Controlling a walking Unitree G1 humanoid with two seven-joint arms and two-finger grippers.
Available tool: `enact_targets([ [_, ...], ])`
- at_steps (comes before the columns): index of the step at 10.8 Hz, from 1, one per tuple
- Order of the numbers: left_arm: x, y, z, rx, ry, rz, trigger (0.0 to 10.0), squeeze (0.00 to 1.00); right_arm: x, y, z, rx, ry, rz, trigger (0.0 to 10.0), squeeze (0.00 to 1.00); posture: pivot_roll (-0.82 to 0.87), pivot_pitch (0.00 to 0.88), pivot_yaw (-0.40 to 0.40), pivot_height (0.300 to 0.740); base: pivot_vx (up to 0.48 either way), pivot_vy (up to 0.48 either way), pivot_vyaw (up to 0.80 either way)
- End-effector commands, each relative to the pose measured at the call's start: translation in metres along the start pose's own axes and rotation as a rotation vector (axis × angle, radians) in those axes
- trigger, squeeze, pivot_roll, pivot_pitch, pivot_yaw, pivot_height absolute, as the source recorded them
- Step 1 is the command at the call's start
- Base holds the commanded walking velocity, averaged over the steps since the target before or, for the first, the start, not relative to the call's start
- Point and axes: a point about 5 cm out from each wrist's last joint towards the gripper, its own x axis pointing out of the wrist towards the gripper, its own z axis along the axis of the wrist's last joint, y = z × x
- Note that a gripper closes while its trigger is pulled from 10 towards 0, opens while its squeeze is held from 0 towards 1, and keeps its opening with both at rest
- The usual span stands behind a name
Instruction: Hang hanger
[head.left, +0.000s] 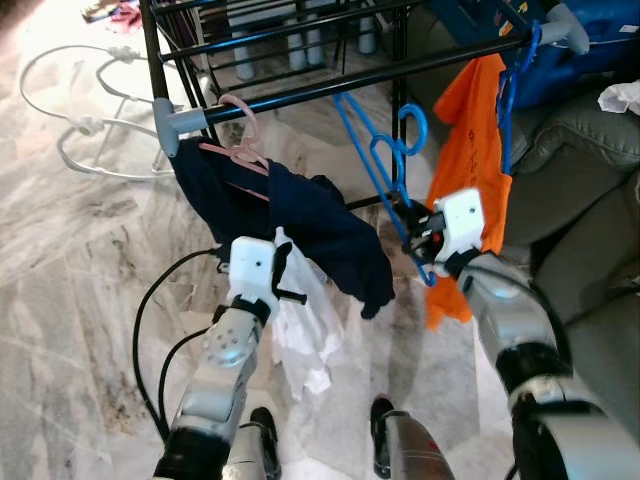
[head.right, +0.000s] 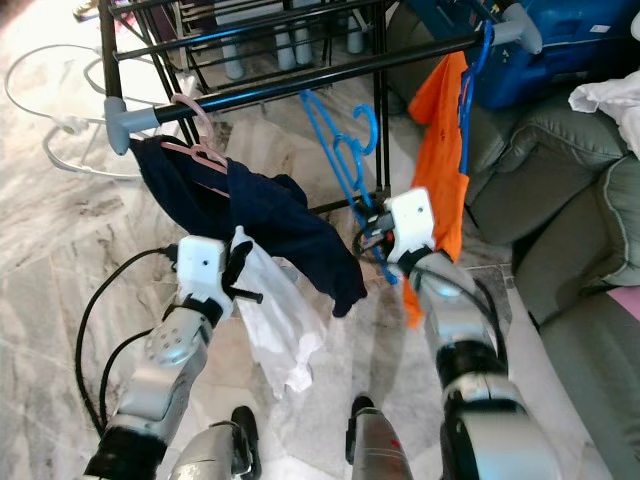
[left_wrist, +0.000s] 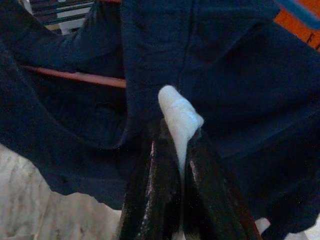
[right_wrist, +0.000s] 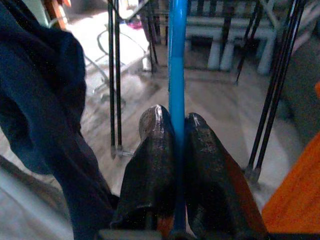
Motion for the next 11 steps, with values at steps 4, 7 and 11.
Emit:
enact_targets([
  [4, 0.005, 0.005, 0.000, 0.032, -0.011, 0.000, 10.0, 0.00, -0.035, 0.014, -0.026, -0.025, 0.056, -0.068, 10.0, 0.00, -0.18, 0.225, 0.105, 0.740, 0.000, 0.000, 0.00],
  [7, 0.000, 0.011, -0.003, 0.015, -0.025, 0.076, 10.0, 0.00, -0.046, 0.025, -0.044, 0.149, 0.083, -0.296, 10.0, 0.00, -0.16, 0.213, 0.069, 0.740, 0.000, 0.000, 0.00],
  [11, -0.001, 0.015, -0.007, 0.033, -0.003, 0.118, 10.0, 0.00, -0.032, 0.043, -0.040, 0.239, 0.088, -0.314, 10.0, 0.00, -0.12, 0.222, 0.036, 0.740, 0.000, 0.000, 0.00],
])
